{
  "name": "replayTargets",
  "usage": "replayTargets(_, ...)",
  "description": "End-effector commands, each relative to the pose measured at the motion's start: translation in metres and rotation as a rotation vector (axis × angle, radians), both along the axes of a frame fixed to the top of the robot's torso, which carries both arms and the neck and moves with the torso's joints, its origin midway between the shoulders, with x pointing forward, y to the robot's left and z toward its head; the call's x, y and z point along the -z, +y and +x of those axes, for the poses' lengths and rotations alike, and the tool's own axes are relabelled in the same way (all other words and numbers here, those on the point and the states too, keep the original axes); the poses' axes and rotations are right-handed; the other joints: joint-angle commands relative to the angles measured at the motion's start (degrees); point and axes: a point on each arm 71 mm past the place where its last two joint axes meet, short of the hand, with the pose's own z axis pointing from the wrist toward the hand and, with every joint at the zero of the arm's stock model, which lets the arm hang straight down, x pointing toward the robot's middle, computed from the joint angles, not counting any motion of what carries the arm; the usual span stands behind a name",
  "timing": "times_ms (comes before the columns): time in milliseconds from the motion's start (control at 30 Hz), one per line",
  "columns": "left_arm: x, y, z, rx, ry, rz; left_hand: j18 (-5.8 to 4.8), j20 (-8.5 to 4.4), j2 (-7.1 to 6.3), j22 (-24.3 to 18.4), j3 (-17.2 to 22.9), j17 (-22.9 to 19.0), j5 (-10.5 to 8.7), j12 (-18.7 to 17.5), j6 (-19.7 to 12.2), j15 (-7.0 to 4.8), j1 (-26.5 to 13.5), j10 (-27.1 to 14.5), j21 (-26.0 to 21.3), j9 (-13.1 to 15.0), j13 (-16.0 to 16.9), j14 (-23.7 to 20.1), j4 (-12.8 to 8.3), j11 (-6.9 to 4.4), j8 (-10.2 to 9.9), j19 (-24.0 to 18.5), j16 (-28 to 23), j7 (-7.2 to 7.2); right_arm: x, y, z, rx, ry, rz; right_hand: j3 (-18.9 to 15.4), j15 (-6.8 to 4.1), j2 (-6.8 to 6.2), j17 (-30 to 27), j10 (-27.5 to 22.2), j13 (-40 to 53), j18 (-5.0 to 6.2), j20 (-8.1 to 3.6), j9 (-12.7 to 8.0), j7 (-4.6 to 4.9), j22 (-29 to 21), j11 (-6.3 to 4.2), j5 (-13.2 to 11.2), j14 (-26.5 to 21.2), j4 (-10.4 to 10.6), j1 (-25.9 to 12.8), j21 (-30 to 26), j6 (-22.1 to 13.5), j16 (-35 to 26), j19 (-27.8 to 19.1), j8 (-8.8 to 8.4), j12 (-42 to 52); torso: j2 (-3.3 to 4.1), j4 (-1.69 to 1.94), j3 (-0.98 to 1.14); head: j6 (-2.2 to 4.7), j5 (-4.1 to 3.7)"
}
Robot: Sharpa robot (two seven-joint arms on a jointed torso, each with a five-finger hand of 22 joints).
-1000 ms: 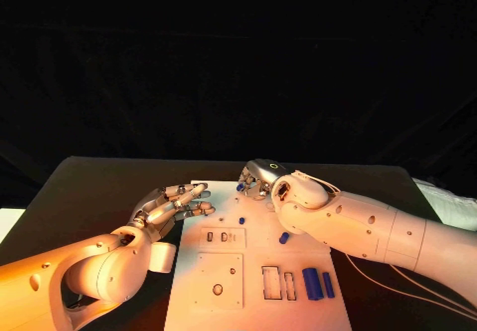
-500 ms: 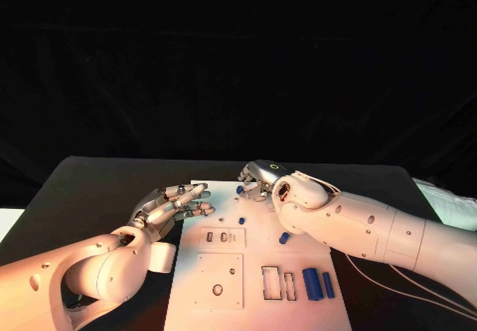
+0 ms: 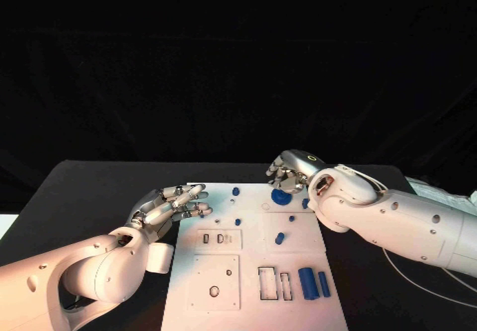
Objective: Assemble the parts on the task board
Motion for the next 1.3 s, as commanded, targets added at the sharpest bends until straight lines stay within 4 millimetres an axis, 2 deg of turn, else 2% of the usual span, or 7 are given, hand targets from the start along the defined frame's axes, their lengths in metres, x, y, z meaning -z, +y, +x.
replayTargets(33,-0.002,-0.001,0.0,0.019,-0.004,-0.017,0.62,0.09,0.51,-0.1,0.0,0.1,0.04,-0.1,-0.1,0.35,-0.1,-0.3,-0.2,0.0,-0.1,0.0,-0.2,-0.21,-0.4,0.5,-0.2,-0.02,0.001,-0.013,-0.003,0.018,0.07,0.086,-1.2,-0.98,-1.7,7.2,5.4,2.0,-1.45,-0.74,-0.3,-0.87,4.7,-1.81,1.3,2.1,0.5,-0.9,2.6,-0.4,4.9,2.5,-0.56,2.7,-0.32,-0.76,0.08,-0.09,0.18)
replayTargets(133,-0.001,0.0,0.001,0.017,-0.004,-0.017,0.62,0.09,0.52,-0.1,0.0,0.1,0.04,-0.1,-0.1,0.35,-0.1,-0.3,-0.3,0.0,-0.1,0.0,-0.3,-0.22,-0.4,0.5,-0.3,-0.04,0.003,-0.027,-0.004,0.044,0.113,0.09,-3.6,-1.42,-2.92,15.0,8.1,5.8,-2.32,-1.38,-0.6,-1.21,9.2,-2.22,2.1,3.0,1.3,-1.6,5.1,-2.3,10.2,4.7,-1.21,6.5,-0.32,-1.02,0.19,-0.13,0.49)
replayTargets(200,-0.001,0.0,0.001,0.017,-0.003,-0.017,0.62,0.09,0.52,-0.1,0.0,0.1,0.04,-0.1,-0.1,0.35,-0.1,-0.3,-0.3,0.0,-0.1,0.0,-0.3,-0.22,-0.4,0.5,-0.3,-0.04,0.006,-0.033,-0.003,0.058,0.135,0.087,-5.7,-1.46,-2.96,19.6,8.4,15.7,-2.78,-1.53,-0.6,-1.27,11.7,-2.34,2.1,3.1,1.9,-1.2,6.5,-3.2,13.1,5.7,-1.08,15.6,-0.31,-1.05,0.26,-0.17,0.55)
replayTargets(300,-0.001,0.0,0.002,0.018,-0.003,-0.018,0.62,0.09,0.52,-0.1,0.0,0.1,0.04,-0.1,-0.1,0.35,-0.1,-0.3,-0.3,0.0,-0.1,0.0,-0.3,-0.22,-0.4,0.5,-0.3,-0.04,0.01,-0.038,-0.002,0.076,0.159,0.077,-10.7,-0.69,-1.35,27.2,4.6,44.9,-3.42,-1.04,-0.4,-0.8,15.6,-1.71,2.2,3.0,3.8,1.1,8.6,-4.8,18.0,6.9,-0.61,41.6,-0.3,-0.92,0.24,-0.22,0.39)
replayTargets(500,0.0,0.0,0.002,0.019,-0.001,-0.018,0.62,0.09,0.52,-0.1,0.0,0.1,0.04,-0.1,-0.1,0.35,-0.1,-0.3,-0.3,0.0,-0.1,0.0,-0.3,-0.22,-0.4,0.5,-0.3,-0.04,0.02,-0.041,0.003,0.102,0.19,0.062,-14.0,-0.11,-0.39,31.0,4.9,61.6,-3.71,-0.12,-0.4,-0.13,17.4,-0.95,2.6,3.4,6.2,2.9,9.6,-5.4,19.9,7.3,-0.87,56.4,-0.2,-0.84,0.16,-0.45,0.42)
replayTargets(1000,0.0,-0.001,0.002,0.023,0.0,-0.019,0.62,0.09,0.52,-0.1,0.0,0.1,0.04,-0.1,-0.1,0.35,-0.1,-0.3,-0.3,0.0,-0.1,0.0,-0.3,-0.22,-0.4,0.5,-0.3,-0.04,0.039,-0.03,0.009,0.118,0.245,0.034,-14.8,0.06,0.24,31.9,5.2,65.2,-3.78,0.07,-0.3,-0.05,17.9,-0.82,2.6,3.5,7.0,3.8,9.8,-5.1,20.3,7.4,-0.63,59.3,-0.12,-0.68,0.18,-0.61,0.37)
replayTargets(1300,0.0,0.0,0.002,0.022,0.001,-0.018,0.62,0.09,0.6,-0.1,0.1,0.2,0.05,-0.1,0.0,0.35,-0.1,-0.3,-0.3,0.0,-0.1,0.0,-0.4,-0.25,-0.4,0.5,-0.3,-0.1,0.04,-0.031,0.009,0.132,0.242,0.034,-14.7,0.06,0.62,31.9,5.0,65.4,-3.79,0.08,-0.3,-0.07,18.0,-0.83,2.8,3.4,7.1,4.0,9.9,-4.8,20.3,7.4,-0.49,59.3,-0.13,-0.79,0.2,-0.72,0.45)
